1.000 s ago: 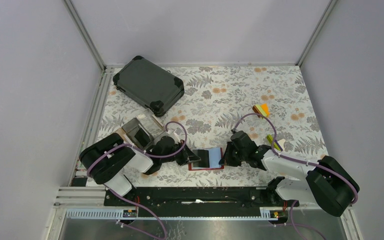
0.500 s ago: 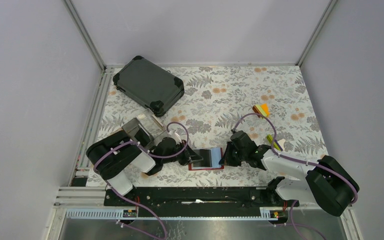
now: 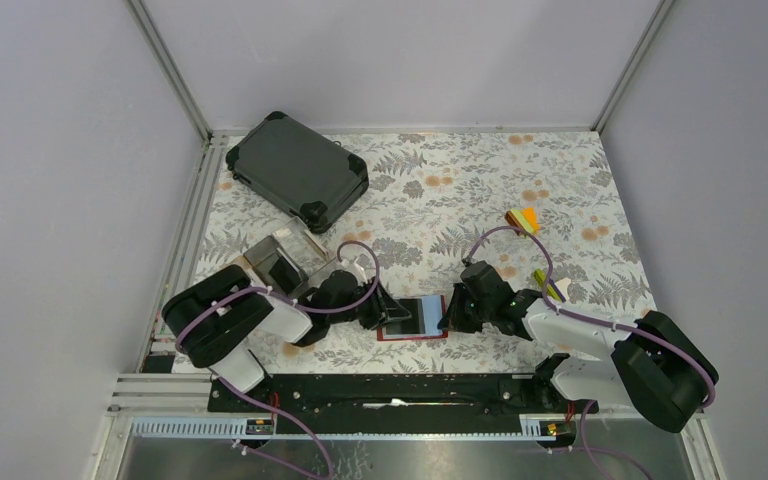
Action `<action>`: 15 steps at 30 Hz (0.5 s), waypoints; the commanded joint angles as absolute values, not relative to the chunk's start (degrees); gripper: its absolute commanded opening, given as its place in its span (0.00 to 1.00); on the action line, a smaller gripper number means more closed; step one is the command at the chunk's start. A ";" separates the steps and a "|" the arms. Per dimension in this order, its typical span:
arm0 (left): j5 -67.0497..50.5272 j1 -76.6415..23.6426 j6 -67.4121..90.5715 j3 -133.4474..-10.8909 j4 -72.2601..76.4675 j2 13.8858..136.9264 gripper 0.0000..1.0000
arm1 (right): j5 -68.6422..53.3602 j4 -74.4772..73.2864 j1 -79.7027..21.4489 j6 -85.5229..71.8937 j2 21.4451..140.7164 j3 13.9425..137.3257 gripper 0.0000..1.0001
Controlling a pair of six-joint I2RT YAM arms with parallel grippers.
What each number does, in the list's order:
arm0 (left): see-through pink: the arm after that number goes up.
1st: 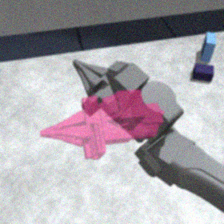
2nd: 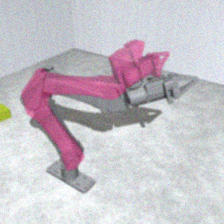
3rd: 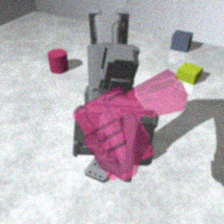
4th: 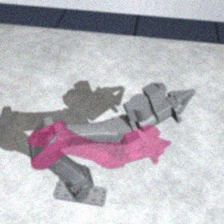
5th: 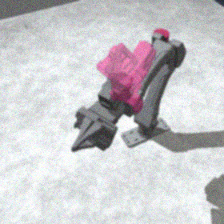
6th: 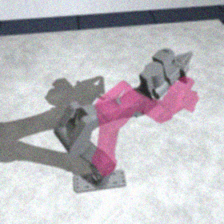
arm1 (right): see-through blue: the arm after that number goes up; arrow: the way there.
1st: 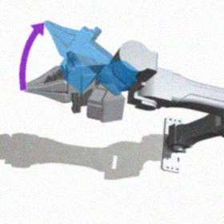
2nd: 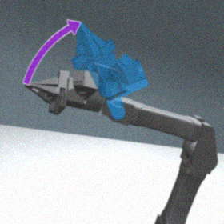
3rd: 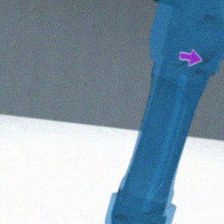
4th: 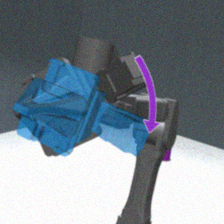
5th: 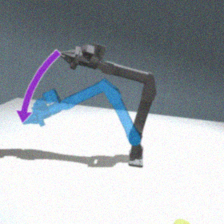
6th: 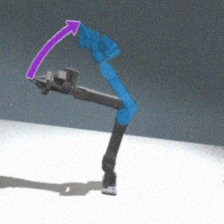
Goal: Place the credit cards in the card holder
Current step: Insert the credit card into the card holder.
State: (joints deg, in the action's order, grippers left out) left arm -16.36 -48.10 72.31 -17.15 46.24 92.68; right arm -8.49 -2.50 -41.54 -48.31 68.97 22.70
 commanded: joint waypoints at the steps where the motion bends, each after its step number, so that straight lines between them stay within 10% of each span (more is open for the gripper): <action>1: -13.40 -48.47 67.49 -20.73 33.39 88.94 0.36 | -2.31 -8.01 -41.29 -47.12 69.90 22.88 0.00; 15: -7.99 -50.29 61.59 -28.12 12.39 85.01 0.51 | -1.97 -8.09 -41.33 -46.56 70.12 23.28 0.00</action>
